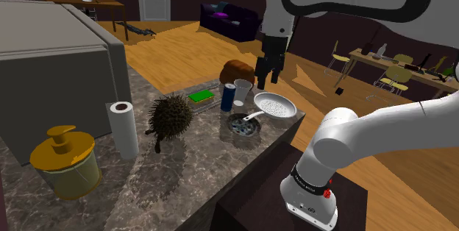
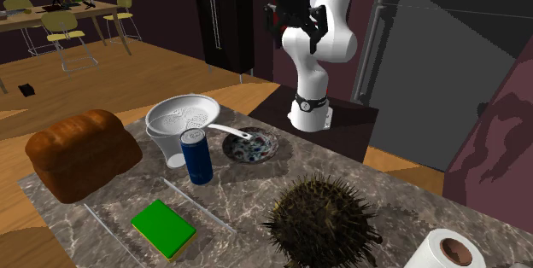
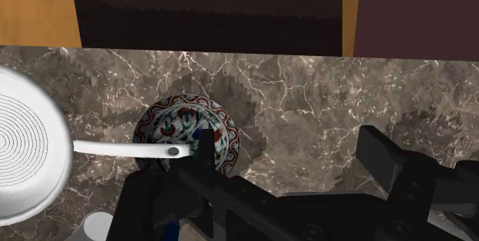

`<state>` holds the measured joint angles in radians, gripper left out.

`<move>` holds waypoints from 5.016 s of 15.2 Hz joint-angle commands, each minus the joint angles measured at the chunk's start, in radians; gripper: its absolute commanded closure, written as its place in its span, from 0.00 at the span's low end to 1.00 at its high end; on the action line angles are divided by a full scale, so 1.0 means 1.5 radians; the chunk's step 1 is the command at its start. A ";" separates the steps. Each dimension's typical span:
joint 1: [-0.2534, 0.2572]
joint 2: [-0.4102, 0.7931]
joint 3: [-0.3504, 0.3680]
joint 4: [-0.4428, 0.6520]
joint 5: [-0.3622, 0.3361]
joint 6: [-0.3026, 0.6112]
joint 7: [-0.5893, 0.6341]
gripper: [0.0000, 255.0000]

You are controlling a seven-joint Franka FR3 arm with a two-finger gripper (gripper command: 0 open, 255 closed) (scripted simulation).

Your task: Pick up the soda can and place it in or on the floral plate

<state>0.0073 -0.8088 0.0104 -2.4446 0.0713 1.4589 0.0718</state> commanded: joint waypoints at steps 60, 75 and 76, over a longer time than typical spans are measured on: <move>-0.078 0.471 -0.101 0.130 -0.057 0.460 -0.070 1.00; -0.077 0.302 -0.085 0.085 -0.075 0.337 -0.042 1.00; -0.077 0.274 -0.081 0.066 -0.077 0.327 -0.038 1.00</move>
<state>-0.1084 -0.3576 -0.1173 -2.3185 -0.0417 1.9628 0.0069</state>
